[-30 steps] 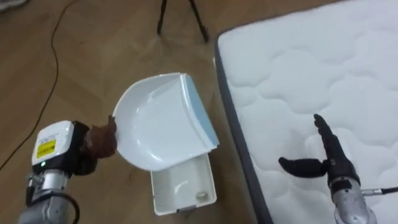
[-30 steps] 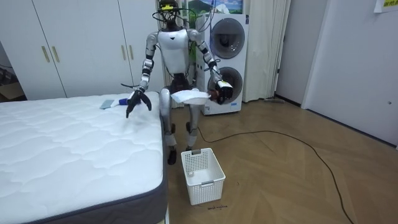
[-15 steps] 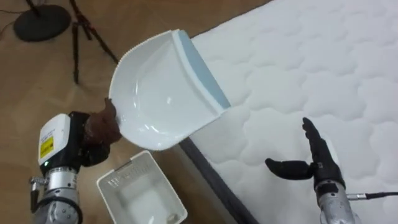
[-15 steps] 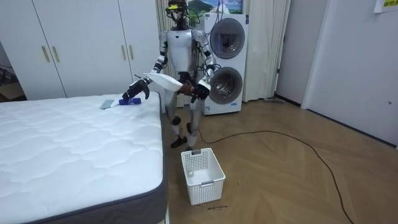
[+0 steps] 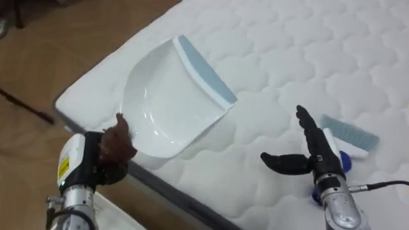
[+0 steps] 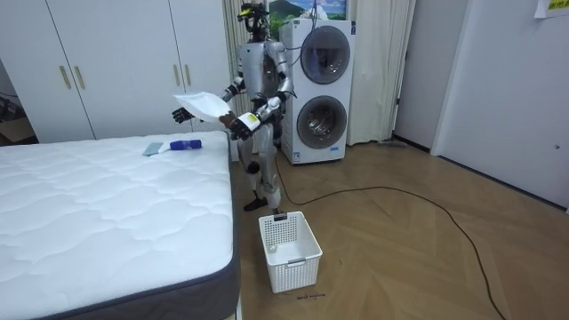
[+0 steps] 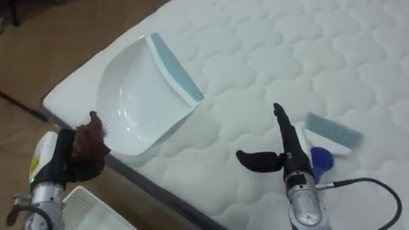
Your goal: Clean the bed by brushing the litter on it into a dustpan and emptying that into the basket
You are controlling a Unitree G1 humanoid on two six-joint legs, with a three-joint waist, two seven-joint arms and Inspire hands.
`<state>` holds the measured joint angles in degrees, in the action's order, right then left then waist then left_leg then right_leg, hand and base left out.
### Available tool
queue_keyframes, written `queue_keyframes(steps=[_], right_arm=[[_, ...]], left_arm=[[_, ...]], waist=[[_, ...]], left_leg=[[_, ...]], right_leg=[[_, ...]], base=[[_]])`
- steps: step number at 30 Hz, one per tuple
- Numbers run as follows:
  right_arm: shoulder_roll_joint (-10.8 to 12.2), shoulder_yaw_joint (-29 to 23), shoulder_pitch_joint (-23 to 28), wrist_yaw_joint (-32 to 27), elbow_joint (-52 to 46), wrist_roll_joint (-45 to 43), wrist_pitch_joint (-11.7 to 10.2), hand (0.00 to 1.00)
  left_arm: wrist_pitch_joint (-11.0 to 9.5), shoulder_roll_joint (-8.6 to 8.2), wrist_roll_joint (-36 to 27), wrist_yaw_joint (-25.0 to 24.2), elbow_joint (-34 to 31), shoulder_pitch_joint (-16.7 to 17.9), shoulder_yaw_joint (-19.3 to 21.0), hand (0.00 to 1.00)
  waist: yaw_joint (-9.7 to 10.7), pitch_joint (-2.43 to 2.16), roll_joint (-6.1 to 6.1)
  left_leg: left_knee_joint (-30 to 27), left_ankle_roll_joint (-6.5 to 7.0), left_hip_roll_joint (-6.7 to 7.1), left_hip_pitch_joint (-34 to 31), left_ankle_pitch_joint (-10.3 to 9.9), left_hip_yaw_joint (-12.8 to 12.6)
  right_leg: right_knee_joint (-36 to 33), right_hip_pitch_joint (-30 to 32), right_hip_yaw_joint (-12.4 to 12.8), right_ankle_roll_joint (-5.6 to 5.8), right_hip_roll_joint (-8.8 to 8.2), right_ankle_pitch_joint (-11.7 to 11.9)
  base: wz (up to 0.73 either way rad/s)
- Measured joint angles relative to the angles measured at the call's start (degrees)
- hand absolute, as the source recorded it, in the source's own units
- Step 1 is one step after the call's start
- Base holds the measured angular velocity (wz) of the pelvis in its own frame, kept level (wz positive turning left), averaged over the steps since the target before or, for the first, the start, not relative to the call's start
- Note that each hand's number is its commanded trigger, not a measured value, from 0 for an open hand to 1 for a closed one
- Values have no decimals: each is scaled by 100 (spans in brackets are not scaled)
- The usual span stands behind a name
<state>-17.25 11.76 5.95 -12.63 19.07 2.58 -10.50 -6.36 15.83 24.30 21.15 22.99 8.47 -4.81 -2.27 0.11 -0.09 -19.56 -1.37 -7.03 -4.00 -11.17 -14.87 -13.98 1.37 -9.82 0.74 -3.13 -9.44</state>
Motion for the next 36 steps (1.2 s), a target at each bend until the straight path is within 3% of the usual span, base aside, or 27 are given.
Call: queue_keyframes(steps=[2, 3, 5, 8, 16, 17, 18, 19, 20, 22, 25, 36], right_arm=[[-6, -6, 62, 170, 13, -208, 0, 0], [-5, -6, 84, 206, 16, -289, 0, 0], [-3, 9, 136, 353, 57, -321, 16, 0], [-2, 8, 261, 413, 72, -303, 70, 0], [13, -1, 542, 412, 58, -329, 70, 0], [12, -3, 543, 410, 49, -310, 70, 0], [10, -5, 543, 407, 49, -307, 70, 0], [11, -5, 551, 407, 45, -314, 70, 0], [13, -5, 563, 407, 44, -309, 70, 0], [15, -5, 588, 407, 32, -314, 70, 0], [35, -6, 601, 404, 31, -349, 70, 0], [43, -111, 945, 389, 315, -587, 112, 0]], left_arm=[[-8, -3, 32, -140, 3, 10, 4, 100], [-18, -6, 31, -169, 3, 11, 9, 100], [-20, -20, 29, -202, 3, 27, 11, 100], [-20, -75, 29, -228, 2, 76, 10, 100], [-20, -82, 3, -409, -13, 47, 4, 100], [-21, -83, 3, -416, -13, 41, 0, 87], [-21, -83, 0, -421, -14, 31, -8, 42], [-20, -82, -4, -429, -14, 7, -23, 15], [-21, -82, -16, -431, -15, -16, -61, 0], [-21, -83, -45, -443, -16, -22, -126, 0], [-21, -82, -35, -445, -16, -60, -165, 0], [2, -76, -3, -444, -4, -234, -346, 0]], waist=[[-77, -9, 37], [-116, -19, 53], [-161, -35, 109], [-121, -48, 163], [175, -27, 133], [219, -12, 134], [229, -6, 135], [273, 9, 140], [325, 30, 151], [366, 59, 179], [390, 59, 188], [530, 16, 260]], left_leg=[[125, -158, 90, 136, -26, 887], [175, -194, 93, 185, -41, 1031], [426, -278, 93, 411, -53, 1336], [710, -311, 75, 694, -33, 1318], [893, -311, 104, 875, -34, 1273], [905, -311, 115, 879, -34, 1267], [910, -310, 116, 879, -34, 1264], [920, -310, 121, 878, -34, 1264], [940, -310, 125, 893, -34, 1251], [1012, -309, 131, 963, -34, 1226], [1014, -309, 154, 961, -34, 1153], [1026, -307, 166, 1106, -33, 970]], right_leg=[[-1, 67, 442, -67, 239, 2], [-10, 95, 553, -77, 296, 4], [-99, 195, 931, -222, 457, 67], [-129, 195, 1207, -265, 558, 59], [-148, 140, 1294, -244, 547, 31], [-148, 140, 1297, -227, 540, 20], [-143, 142, 1299, -225, 538, 19], [-80, 134, 1299, -213, 535, 12], [-64, 129, 1303, -202, 535, 9], [-62, 132, 1329, -189, 534, 0], [-81, 155, 1423, -173, 531, -6], [-59, 74, 1454, -169, 521, 13]], base=[[-93], [-105], [-96], [-67], [-14], [0], [4], [5], [7], [-4], [-14], [-13]])
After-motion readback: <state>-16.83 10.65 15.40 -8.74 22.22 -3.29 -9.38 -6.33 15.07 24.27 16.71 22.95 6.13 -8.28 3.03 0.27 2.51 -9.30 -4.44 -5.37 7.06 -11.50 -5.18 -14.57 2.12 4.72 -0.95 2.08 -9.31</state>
